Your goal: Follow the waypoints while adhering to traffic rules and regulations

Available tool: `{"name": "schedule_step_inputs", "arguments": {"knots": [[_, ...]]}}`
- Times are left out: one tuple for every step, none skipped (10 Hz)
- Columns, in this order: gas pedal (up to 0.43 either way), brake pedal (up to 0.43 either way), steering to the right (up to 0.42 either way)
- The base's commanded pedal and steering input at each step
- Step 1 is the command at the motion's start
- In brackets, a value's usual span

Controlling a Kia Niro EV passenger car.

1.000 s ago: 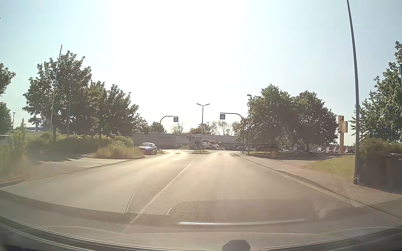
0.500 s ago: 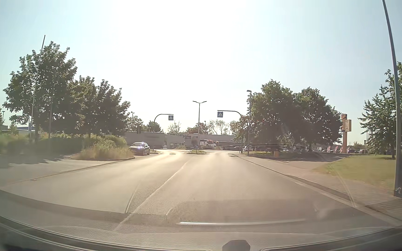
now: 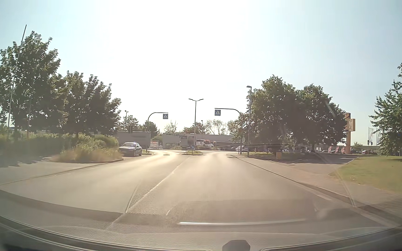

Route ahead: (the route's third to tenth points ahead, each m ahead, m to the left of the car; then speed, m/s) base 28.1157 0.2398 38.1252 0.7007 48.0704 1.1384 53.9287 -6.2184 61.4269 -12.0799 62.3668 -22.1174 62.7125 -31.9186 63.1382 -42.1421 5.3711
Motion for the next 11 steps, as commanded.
{"name": "schedule_step_inputs", "arguments": {"knots": [[0.059,0.018,0.016],[0.059,0.018,0.013],[0.059,0.018,0.009],[0.047,0.018,0.008],[0.039,0.018,0.008],[0.028,0.018,0.008],[0.020,0.018,0.008],[0.020,0.018,0.008],[0.020,0.018,0.007],[0.020,0.018,0.007],[0.020,0.018,0.007]]}}
